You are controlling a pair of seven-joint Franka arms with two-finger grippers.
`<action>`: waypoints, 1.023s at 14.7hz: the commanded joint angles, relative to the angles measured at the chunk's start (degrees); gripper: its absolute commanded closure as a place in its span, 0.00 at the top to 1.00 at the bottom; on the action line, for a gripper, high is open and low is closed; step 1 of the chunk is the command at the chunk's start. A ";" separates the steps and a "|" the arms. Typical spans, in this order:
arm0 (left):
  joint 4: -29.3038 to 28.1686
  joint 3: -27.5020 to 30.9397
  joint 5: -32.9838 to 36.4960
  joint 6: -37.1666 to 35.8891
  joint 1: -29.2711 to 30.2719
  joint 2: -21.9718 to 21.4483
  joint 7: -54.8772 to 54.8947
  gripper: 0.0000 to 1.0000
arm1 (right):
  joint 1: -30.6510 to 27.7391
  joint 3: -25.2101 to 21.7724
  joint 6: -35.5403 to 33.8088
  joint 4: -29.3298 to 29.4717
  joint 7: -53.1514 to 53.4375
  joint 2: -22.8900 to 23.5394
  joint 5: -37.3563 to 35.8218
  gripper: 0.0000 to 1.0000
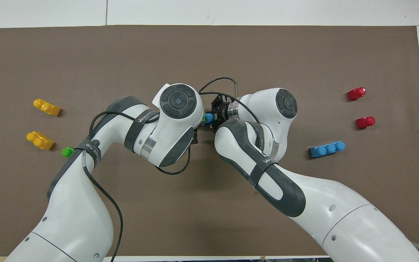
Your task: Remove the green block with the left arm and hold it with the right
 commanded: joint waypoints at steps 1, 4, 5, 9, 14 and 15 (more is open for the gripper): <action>-1.08 0.26 1.12 0.87 -0.17 -0.54 -1.10 0.97 | -0.03 -0.09 2.30 -2.55 -2.72 -0.06 1.69 0.00; -1.08 0.35 1.12 0.52 -0.09 -0.89 -0.49 0.56 | -0.12 -0.09 2.30 -2.73 -2.63 -0.06 1.69 0.00; -1.17 0.27 1.12 0.44 0.00 -1.32 0.04 0.19 | -0.12 -0.09 2.39 -2.73 -2.63 -0.06 1.69 0.00; -1.52 0.26 1.12 -0.79 0.70 -3.43 1.36 0.00 | -0.12 -0.18 2.65 -2.99 -2.72 -0.06 1.69 0.00; -1.35 0.09 0.33 -9.13 5.53 -10.89 7.14 0.00 | -0.38 -0.18 1.69 -2.30 -2.72 -0.15 1.60 0.00; -1.35 0.00 0.33 -10.71 6.50 -12.13 9.34 0.00 | -1.08 -0.35 -0.23 -1.25 -2.80 -0.15 0.99 0.00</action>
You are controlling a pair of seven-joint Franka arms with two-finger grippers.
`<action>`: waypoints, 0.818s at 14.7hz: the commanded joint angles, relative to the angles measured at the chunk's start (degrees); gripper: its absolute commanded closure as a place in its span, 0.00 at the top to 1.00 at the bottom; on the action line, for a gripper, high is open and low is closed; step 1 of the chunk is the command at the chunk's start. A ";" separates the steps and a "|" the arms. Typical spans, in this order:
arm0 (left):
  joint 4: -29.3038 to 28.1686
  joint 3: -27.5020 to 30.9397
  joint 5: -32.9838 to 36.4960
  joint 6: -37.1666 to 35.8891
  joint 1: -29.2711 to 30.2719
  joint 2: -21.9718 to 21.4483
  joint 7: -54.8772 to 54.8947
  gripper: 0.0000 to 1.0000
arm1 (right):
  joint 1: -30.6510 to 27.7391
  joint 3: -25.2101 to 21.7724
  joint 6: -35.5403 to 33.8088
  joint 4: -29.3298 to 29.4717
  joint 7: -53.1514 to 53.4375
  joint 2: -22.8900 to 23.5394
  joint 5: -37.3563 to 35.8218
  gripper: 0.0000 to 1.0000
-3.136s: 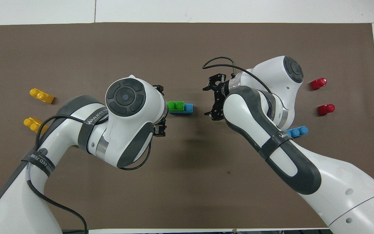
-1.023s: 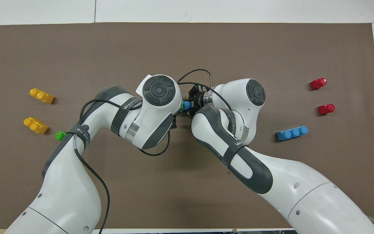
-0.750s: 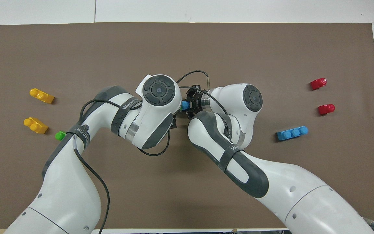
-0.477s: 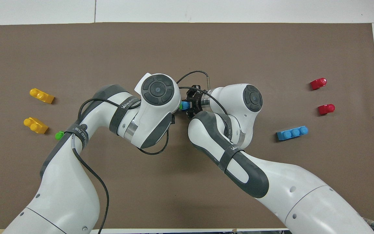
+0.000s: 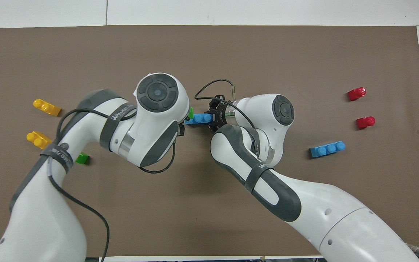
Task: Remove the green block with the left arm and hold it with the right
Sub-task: 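Pull the green block away with the left gripper while the right gripper pulls blue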
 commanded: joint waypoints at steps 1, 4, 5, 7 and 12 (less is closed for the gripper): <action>-1.77 -0.36 -0.43 -4.91 4.14 -5.79 7.77 0.00 | -2.54 -0.66 -4.29 1.09 -3.05 -0.16 0.37 0.00; -1.68 -0.36 -2.28 -9.22 9.06 -6.85 25.49 0.00 | -11.49 -0.49 -17.82 8.56 -6.11 -2.26 -9.27 0.00; -2.03 -0.36 -2.37 -9.41 10.82 -6.85 30.95 0.00 | -15.18 -0.32 -22.48 11.46 -8.22 -2.44 -9.83 0.00; -4.13 -0.27 -3.94 -8.36 15.39 -7.55 40.10 0.00 | -21.42 -0.23 -31.89 17.09 -14.01 -1.48 -9.75 0.00; -9.49 -0.27 -5.89 -2.40 23.84 -8.44 55.07 0.00 | -36.90 -0.23 -42.28 17.11 -29.84 -1.21 -9.13 0.00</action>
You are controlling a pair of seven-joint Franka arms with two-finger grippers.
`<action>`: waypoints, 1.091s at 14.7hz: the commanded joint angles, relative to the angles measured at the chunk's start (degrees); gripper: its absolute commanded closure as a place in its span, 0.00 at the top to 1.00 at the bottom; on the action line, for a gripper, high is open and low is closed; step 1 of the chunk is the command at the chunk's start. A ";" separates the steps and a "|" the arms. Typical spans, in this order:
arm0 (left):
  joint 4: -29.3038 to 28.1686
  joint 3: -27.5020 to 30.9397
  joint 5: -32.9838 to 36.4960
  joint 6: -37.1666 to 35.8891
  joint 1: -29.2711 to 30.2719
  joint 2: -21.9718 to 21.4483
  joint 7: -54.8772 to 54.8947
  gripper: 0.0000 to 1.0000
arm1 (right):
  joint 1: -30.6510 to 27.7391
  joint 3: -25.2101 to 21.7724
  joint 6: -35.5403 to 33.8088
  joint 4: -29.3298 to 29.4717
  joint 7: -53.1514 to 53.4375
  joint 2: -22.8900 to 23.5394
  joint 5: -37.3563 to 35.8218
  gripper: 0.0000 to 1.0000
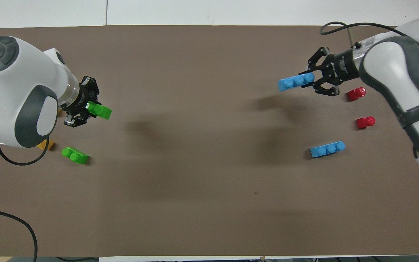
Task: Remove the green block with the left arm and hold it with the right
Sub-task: 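Pull the green block away with the left gripper while the right gripper pulls blue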
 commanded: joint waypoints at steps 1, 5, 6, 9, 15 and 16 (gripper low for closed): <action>-5.95 -0.57 -1.25 5.83 3.18 -2.34 6.18 0.00 | -5.31 1.08 -3.93 0.25 -5.74 1.07 -0.51 0.00; -10.09 -0.49 -1.25 13.22 6.70 -1.55 12.96 0.00 | -8.21 1.17 -4.47 -3.52 -5.83 0.98 -0.78 0.00; -11.14 -0.49 -1.25 14.80 7.49 -1.46 14.62 0.00 | -8.31 1.08 -3.94 -4.93 -5.92 1.07 -0.78 0.00; -13.26 -0.40 -1.25 18.50 9.42 -0.41 19.63 0.00 | -8.66 0.91 -0.26 -7.57 -5.83 1.24 -1.22 0.00; -13.34 -0.40 -1.25 23.24 9.43 4.51 20.62 0.00 | -8.39 0.82 5.73 -13.02 -5.57 0.54 -1.30 0.00; -13.26 -0.40 -1.25 23.60 9.34 5.04 20.61 0.00 | -8.31 0.91 5.90 -13.29 -5.57 0.54 -1.30 0.00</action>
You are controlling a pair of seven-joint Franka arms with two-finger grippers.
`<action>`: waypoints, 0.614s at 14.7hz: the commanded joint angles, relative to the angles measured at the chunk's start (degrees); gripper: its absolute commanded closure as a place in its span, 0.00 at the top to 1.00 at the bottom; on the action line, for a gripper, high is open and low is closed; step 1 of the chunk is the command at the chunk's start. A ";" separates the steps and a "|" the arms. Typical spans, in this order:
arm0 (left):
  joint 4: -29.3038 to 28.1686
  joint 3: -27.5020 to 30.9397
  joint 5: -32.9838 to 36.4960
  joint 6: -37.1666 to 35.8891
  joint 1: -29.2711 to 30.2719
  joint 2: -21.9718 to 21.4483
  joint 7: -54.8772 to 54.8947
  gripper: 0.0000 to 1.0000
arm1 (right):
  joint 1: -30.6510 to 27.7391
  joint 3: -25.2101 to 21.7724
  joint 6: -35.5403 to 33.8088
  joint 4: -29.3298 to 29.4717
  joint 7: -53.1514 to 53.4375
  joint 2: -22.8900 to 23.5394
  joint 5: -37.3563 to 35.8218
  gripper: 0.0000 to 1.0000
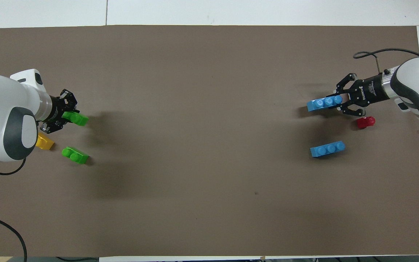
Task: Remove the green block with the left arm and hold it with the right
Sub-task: 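Lower the green block near the yellow blocks while the right gripper lowers blue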
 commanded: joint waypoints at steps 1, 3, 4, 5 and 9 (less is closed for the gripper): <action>-0.71 -0.30 -1.05 2.81 0.53 1.79 1.47 0.00 | -0.74 0.89 1.76 -2.30 -0.09 -1.45 -1.18 0.00; -0.62 -0.21 -1.05 2.98 0.53 2.23 1.47 0.00 | -0.48 0.89 2.81 -3.01 -0.09 -1.62 -1.18 0.00; -0.71 -0.21 -1.05 3.07 0.53 2.23 1.47 0.00 | -0.30 0.80 2.90 -3.10 -0.09 -1.62 -1.18 0.00; -0.71 -0.21 -1.05 3.16 0.53 2.23 1.39 0.00 | -0.13 0.80 2.90 -3.10 -0.35 -1.62 -1.35 0.00; -0.27 -0.21 -1.05 3.08 0.53 2.32 1.56 0.73 | -0.04 0.88 2.99 -2.66 -0.44 -1.62 -2.85 0.82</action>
